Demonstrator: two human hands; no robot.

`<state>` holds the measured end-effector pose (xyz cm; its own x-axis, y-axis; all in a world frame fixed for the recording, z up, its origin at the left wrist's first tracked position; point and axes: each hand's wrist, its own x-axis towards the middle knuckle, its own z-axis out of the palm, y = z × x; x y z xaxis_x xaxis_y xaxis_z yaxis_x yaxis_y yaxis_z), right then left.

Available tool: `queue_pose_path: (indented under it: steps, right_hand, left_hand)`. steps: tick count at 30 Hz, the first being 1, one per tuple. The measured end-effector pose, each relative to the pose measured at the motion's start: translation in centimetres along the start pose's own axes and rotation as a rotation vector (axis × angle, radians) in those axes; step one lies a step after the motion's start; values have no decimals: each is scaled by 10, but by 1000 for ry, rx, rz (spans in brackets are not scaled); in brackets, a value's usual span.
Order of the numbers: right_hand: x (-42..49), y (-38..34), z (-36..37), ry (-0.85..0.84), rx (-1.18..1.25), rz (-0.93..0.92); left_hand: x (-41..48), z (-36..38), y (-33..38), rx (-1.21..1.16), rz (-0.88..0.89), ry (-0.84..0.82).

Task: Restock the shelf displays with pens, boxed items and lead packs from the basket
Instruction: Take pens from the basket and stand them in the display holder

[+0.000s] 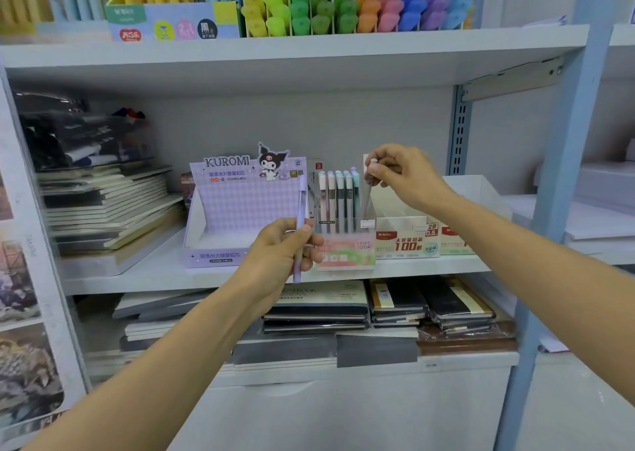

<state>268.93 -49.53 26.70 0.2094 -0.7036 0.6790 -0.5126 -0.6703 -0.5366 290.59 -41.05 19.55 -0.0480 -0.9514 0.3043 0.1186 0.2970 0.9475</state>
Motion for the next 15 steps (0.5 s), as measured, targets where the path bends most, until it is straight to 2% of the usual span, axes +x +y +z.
queue_pose_path:
  steps: [3,8,15]
  right_hand:
    - [4,-3,2,-15,14,7]
    - [8,-2,14,79,24,-3]
    - [11,7,-1,21,15,17]
  left_hand:
    - [2,-2,-4,-19,0,-5]
    - [3,-3,-8,-4,19,-12]
    - [4,-11,-9,-45,25,32]
